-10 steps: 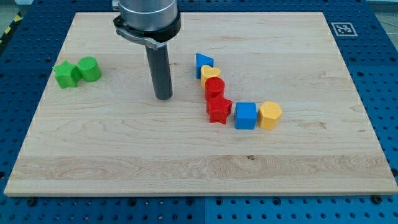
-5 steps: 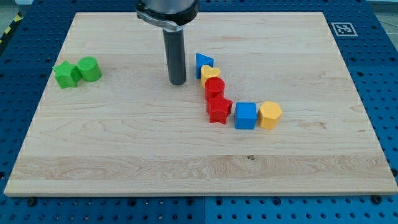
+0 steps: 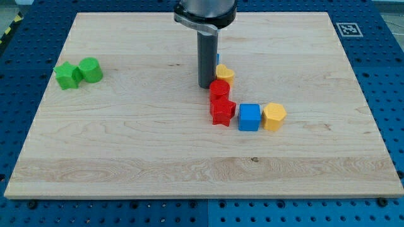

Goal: Push the yellow heart parallel to the top of the yellow hexagon

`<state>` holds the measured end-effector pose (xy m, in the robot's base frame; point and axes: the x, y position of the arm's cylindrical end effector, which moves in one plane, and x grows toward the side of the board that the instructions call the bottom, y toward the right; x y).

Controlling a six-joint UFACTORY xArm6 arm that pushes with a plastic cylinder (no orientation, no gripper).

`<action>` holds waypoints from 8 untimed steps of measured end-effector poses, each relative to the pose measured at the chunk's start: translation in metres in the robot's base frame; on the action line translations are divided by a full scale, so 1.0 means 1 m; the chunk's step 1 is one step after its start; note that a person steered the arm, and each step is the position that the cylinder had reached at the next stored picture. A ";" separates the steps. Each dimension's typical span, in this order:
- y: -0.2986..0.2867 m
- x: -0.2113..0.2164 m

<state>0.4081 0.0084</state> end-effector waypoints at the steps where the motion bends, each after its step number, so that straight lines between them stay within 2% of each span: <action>1: 0.010 -0.018; 3: 0.030 -0.037; 5: 0.041 0.012; 8: 0.066 0.007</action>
